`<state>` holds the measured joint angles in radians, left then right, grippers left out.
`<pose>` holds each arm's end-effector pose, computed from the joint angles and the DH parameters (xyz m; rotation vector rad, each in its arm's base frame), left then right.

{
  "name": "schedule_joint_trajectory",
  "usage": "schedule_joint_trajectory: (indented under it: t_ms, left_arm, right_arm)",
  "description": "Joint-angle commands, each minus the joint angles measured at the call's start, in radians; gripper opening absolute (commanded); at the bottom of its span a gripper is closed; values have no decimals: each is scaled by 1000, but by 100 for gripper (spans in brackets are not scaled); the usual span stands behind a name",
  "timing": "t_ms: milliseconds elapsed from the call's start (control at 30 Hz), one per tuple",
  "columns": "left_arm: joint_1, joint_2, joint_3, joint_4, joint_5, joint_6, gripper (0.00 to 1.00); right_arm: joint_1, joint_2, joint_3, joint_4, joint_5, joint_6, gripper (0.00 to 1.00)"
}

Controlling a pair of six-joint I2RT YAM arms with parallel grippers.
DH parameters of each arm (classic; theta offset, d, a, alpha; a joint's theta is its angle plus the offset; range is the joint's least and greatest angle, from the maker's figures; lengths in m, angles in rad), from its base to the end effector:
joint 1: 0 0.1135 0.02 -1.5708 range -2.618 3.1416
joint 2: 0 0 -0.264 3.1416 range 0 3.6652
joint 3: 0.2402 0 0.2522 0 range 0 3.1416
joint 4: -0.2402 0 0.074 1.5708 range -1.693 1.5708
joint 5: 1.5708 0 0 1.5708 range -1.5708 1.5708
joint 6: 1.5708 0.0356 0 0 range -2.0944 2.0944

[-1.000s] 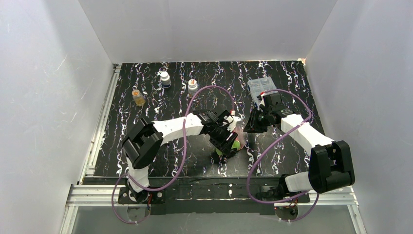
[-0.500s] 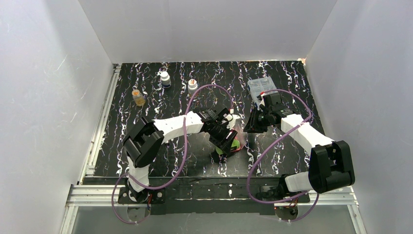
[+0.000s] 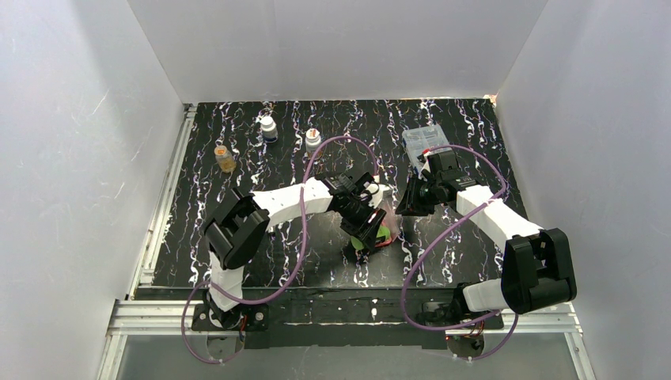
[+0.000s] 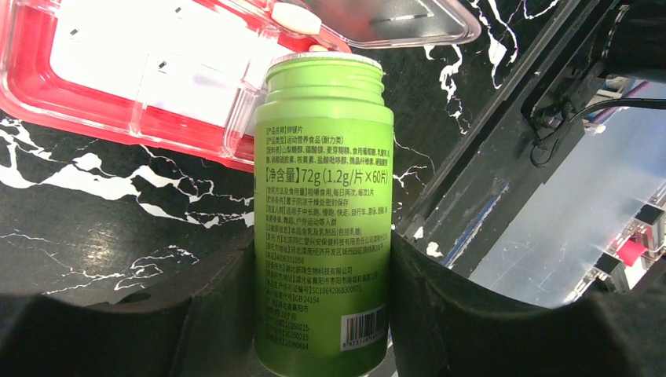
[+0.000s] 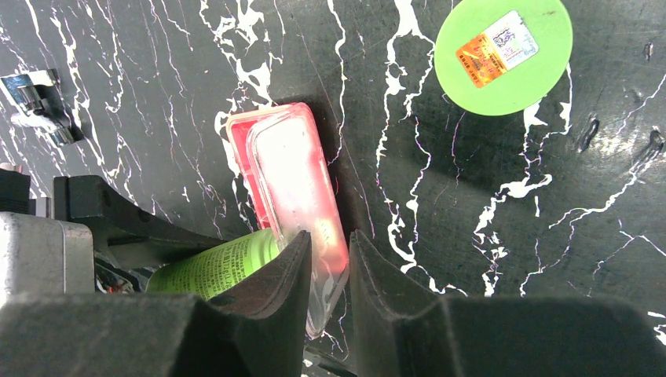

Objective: Sort the pills into containers

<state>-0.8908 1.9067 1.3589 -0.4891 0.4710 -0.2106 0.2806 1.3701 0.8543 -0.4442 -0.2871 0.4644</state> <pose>0.2397 -0.3221 0.1954 1.0959 2.5519 -0.9633 0.2586 0.0850 0.2150 0.1207 2.6002 0.6484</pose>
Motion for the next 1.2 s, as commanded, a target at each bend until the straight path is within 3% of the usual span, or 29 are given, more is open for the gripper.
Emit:
schedule_joint_trajectory:
  t_ms: [0,667,1167]
  left_arm:
    - [10,4,36,-40,41,-12,0]
    - [9,-28,47,-39,20,31,0]
    - [-83,-20,110,-124,-185,160,0]
  right_arm:
    - [-7,1,-1,25,0,-12,31]
    - [-6,-3,1,25,-6,-15,31]
    - [-7,-3,4,26,-3,-13,31]
